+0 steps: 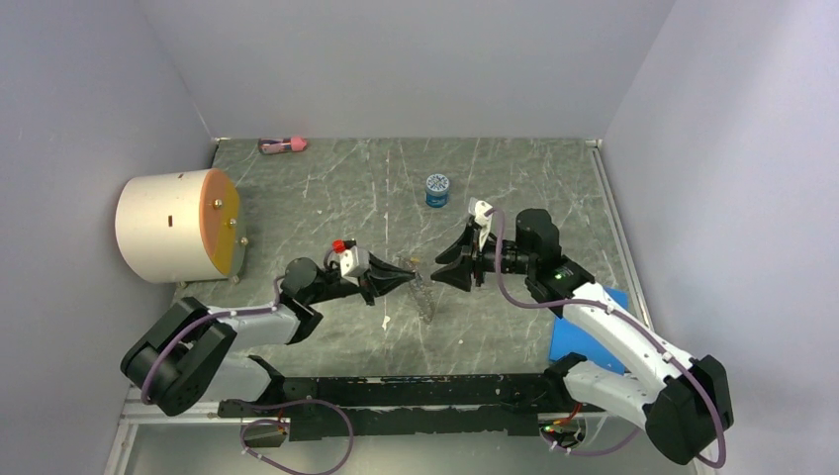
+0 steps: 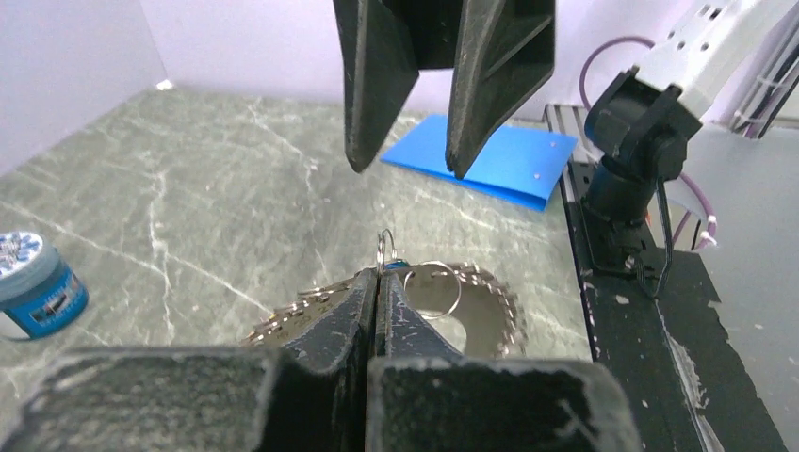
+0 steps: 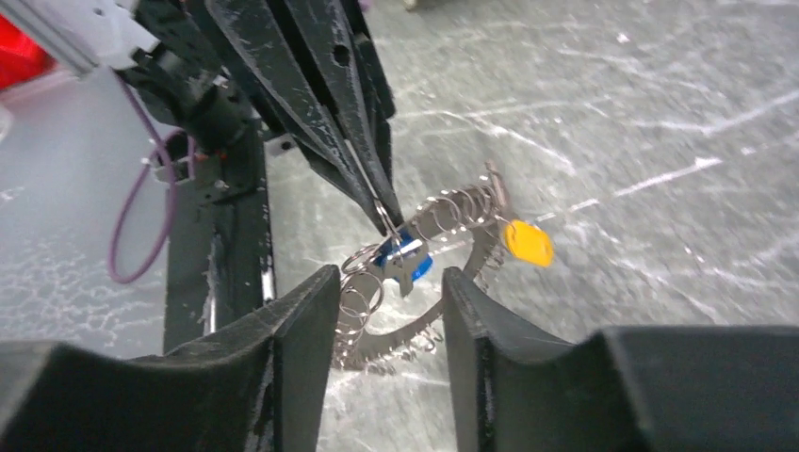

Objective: Put the keys on the keyring

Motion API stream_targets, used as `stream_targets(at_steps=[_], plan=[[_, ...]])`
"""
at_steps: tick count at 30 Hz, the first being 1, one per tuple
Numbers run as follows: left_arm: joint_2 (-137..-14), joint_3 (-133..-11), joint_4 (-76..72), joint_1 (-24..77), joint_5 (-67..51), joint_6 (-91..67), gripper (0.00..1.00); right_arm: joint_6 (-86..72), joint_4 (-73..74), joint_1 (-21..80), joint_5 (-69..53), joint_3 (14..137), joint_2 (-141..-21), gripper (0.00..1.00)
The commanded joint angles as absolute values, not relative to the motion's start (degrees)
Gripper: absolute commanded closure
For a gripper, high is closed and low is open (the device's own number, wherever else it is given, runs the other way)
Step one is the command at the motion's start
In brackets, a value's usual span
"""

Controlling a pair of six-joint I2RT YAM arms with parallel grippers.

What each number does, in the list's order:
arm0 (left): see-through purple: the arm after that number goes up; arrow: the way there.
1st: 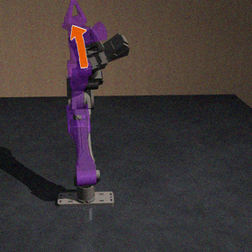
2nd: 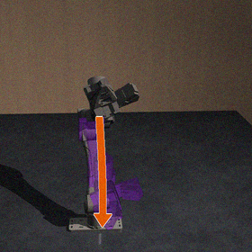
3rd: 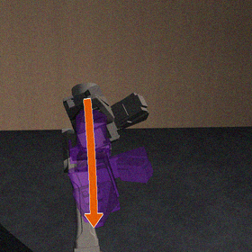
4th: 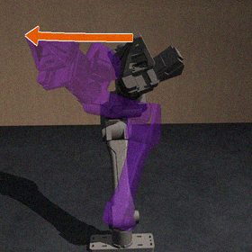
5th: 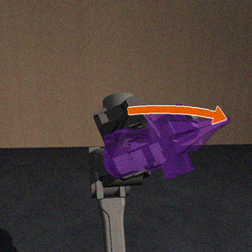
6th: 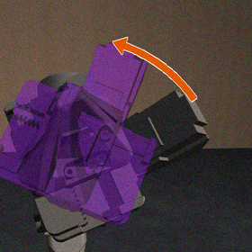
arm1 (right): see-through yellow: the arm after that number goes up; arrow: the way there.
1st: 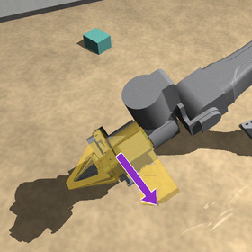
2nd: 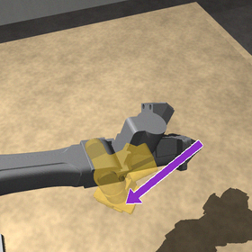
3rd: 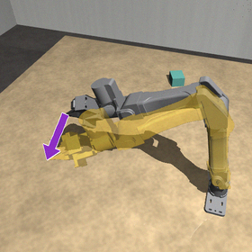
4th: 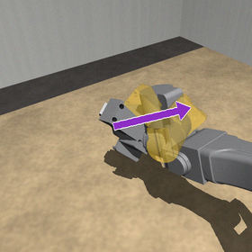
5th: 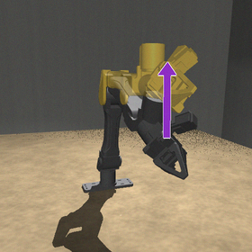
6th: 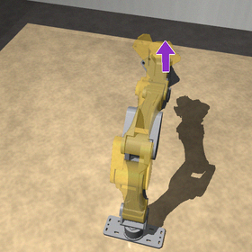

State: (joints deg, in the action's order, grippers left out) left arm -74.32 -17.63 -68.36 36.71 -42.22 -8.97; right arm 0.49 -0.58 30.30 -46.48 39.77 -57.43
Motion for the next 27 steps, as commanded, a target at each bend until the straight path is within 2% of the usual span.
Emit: stream_targets(at_steps=[1,5,21,23,25,27], plan=[[-76.0,-17.1,-87.3,35.9,-44.0,-15.0,0.97,-3.5,-10.2,30.0,-54.5,40.6,-59.7,0.58],[-77.0,-17.2,-88.8,35.7,-44.9,-15.9,0.98,-4.0,-10.2,30.0,-59.5,43.3,-63.6,0.67],[-79.0,-18.7,-88.9,35.6,-46.3,-16.9,0.98,-3.8,-13.1,30.0,-61.6,42.7,-65.9,0.69],[-79.3,-19.0,-88.9,35.6,-46.6,-17.1,0.97,-3.5,-13.1,30.0,-61.7,42.8,-66.3,0.76],[-79.3,-19.0,-88.9,35.7,-46.7,-17.3,0.98,-3.1,-12.3,30.0,-61.8,43.3,-66.9,0.92],[-79.0,-19.0,-88.9,35.6,-46.4,-17.3,0.98,-1.6,-10.1,30.0,-62.1,44.1,-67.6,1.00]])
